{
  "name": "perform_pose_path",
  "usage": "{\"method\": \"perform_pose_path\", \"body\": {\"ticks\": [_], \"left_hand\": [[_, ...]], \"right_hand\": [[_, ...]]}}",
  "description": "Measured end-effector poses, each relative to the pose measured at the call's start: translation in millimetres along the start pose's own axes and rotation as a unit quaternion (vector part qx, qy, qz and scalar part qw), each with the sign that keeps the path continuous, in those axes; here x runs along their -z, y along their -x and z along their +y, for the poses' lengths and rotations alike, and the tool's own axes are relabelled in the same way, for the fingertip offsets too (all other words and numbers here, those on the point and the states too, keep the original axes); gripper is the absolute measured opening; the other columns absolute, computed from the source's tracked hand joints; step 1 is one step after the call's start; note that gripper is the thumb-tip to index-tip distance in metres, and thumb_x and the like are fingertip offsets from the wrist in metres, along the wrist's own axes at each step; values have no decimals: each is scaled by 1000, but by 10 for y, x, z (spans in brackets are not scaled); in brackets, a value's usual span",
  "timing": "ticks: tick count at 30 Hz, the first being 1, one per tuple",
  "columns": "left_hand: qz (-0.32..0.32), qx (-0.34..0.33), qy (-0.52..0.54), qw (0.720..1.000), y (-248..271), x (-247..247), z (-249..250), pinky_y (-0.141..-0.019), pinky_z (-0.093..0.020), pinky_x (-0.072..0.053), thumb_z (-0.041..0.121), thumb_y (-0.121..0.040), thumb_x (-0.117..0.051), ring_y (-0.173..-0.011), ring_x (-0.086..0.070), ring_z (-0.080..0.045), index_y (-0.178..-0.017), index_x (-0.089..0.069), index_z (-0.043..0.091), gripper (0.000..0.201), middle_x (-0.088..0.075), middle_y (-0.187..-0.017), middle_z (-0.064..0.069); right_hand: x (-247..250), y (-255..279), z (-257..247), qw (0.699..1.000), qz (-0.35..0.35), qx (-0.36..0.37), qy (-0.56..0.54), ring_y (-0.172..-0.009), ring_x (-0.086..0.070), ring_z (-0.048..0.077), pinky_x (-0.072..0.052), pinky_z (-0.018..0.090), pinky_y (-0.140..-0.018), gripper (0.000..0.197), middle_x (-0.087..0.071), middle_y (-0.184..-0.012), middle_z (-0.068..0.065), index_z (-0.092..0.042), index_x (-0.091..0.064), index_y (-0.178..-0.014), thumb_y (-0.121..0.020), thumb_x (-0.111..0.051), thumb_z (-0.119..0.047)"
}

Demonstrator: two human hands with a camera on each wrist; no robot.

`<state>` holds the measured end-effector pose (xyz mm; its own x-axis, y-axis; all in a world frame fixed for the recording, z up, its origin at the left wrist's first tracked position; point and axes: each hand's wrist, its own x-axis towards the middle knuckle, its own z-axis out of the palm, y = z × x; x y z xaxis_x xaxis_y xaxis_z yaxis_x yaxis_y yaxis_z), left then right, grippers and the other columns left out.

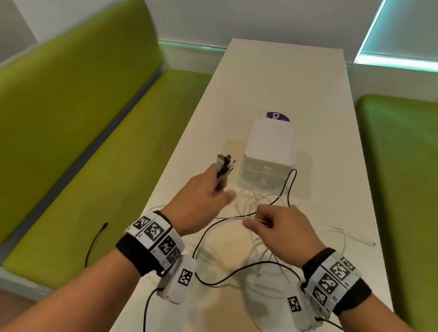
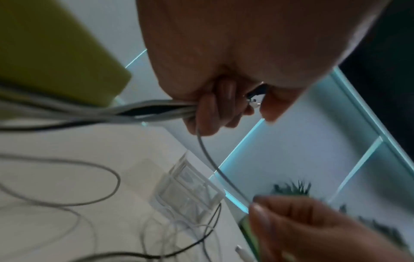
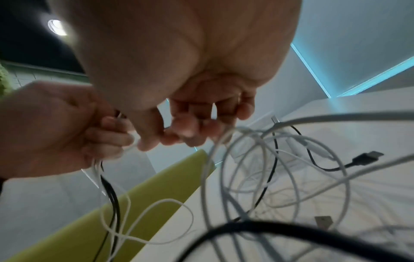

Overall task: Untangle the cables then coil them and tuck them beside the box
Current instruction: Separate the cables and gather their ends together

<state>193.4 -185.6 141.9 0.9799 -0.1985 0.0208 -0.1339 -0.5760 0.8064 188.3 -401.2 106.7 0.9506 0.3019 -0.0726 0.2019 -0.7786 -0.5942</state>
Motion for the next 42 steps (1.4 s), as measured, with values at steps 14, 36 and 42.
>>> {"method": "perform_pose_path", "body": {"ticks": [14,36,42], "left_hand": [[-13,92,-358,929,-8,157,-406,-61,-36,-43,34,-98,-54,-73,-58,-28,-94,-37,22,22,-63,-90,-2],[-83,3,-143,986,71,0,-59,-69,-33,-47,47,-95,-56,-72,-58,4,-112,-58,25,28,-72,-97,16],[-56,9,-187,981,138,-288,-83,-70,-46,-55,29,-91,-45,-75,-65,-25,-102,-52,26,13,-70,-77,3]], "right_hand": [[132,-31,25,990,-6,-44,-131,-59,-56,15,-57,39,-62,14,-62,-66,-8,-24,-72,-88,-98,-62,-26],[53,-36,-62,998,-10,57,21,-81,-57,5,-45,25,-71,20,-66,-84,-21,-36,-78,-106,-96,-62,-29],[6,-104,41,993,55,-72,-76,-52,-53,15,-51,36,-57,50,-56,-51,-9,-18,-63,-59,-77,-74,-64]]}}
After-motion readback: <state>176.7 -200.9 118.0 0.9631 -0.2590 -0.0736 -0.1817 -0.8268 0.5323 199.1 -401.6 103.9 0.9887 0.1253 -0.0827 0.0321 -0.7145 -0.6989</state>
